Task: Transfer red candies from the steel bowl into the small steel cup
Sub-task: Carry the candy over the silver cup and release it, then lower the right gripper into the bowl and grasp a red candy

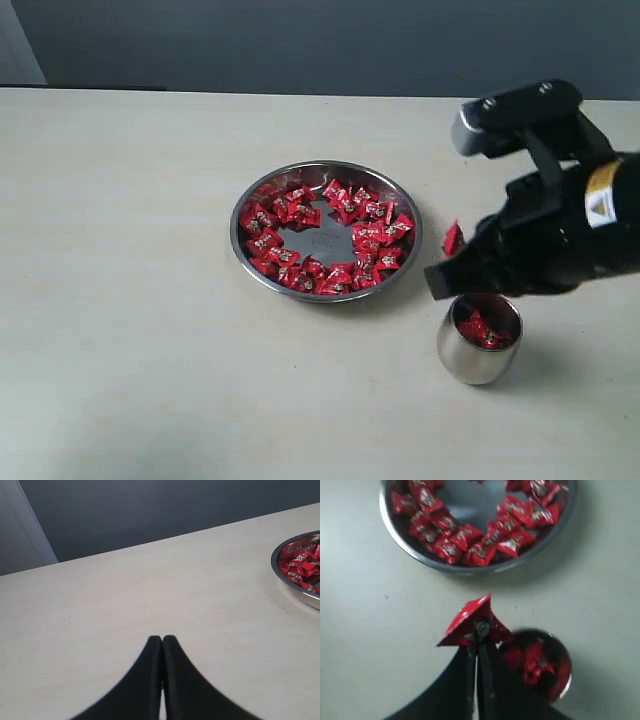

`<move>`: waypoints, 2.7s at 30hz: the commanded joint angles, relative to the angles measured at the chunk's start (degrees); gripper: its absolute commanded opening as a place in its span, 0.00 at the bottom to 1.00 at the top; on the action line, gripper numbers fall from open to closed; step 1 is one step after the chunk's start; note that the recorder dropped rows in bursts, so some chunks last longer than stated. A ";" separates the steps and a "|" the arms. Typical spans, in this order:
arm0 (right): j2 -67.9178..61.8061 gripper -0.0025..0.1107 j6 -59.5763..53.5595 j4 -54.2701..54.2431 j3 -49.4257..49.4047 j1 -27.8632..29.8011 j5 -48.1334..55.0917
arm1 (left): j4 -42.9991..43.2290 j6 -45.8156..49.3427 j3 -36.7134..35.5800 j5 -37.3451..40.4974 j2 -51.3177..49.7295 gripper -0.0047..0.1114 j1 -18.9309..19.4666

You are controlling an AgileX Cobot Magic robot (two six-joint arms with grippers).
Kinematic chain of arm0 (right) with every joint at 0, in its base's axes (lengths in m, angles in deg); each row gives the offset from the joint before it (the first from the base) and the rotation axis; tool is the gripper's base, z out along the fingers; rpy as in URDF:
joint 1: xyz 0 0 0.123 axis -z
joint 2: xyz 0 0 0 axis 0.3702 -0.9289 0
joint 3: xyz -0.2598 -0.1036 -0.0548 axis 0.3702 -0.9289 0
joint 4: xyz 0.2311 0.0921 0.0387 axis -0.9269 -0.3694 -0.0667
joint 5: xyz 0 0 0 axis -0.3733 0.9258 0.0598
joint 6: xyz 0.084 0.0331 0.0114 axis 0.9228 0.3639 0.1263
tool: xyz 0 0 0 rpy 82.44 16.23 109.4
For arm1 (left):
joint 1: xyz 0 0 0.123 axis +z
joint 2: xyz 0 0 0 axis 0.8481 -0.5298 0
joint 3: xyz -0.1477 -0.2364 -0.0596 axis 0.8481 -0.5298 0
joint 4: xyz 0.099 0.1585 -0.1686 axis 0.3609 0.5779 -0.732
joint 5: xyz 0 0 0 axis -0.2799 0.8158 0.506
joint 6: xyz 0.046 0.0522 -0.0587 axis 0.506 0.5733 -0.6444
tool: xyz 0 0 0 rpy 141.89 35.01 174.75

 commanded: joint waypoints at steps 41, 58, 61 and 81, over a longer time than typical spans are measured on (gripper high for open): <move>-5.32 0.42 11.59 16.14 -6.88 0.18 1.80 | 0.05 -0.31 0.06 -0.39 0.25 0.04 -0.02; -5.87 0.41 14.97 15.48 -6.67 0.18 -24.85 | 0.05 -0.31 0.06 -0.39 0.25 0.04 -0.02; -9.14 0.42 14.97 15.48 -4.35 0.18 -29.99 | 0.05 -0.31 0.06 -0.39 0.25 0.04 -0.02; -48.63 0.42 9.69 16.96 37.73 0.18 -19.30 | 0.05 -0.31 0.06 -0.39 0.25 0.04 -0.02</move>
